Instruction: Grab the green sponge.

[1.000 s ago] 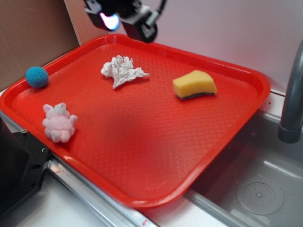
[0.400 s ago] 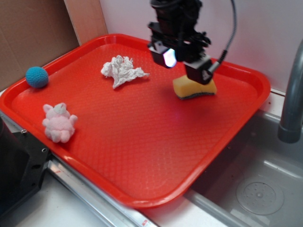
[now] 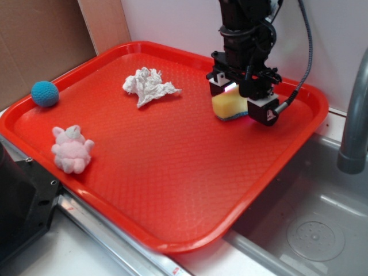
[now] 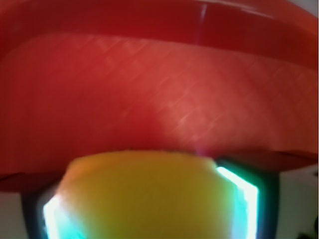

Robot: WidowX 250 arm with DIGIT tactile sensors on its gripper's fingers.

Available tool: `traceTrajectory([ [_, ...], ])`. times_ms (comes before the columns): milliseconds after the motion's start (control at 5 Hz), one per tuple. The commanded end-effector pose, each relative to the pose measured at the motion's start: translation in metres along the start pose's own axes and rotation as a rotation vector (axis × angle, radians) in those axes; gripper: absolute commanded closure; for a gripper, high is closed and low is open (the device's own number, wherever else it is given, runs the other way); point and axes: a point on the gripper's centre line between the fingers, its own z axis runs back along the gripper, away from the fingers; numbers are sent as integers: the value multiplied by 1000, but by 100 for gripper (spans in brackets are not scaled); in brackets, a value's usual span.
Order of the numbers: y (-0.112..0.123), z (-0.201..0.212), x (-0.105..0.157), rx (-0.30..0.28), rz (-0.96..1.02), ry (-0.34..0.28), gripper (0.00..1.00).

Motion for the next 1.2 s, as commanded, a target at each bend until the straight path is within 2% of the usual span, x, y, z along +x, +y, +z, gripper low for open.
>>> traceTrajectory([
  [0, 0, 23, 2, -6, 28, -61, 100],
  [200, 14, 54, -8, -15, 96, -59, 100],
  [400, 37, 95, -28, -84, 146, -16, 100],
  [600, 49, 126, -57, -60, 187, 11, 100],
  [1000, 65, 169, -125, 8, 224, 19, 100],
])
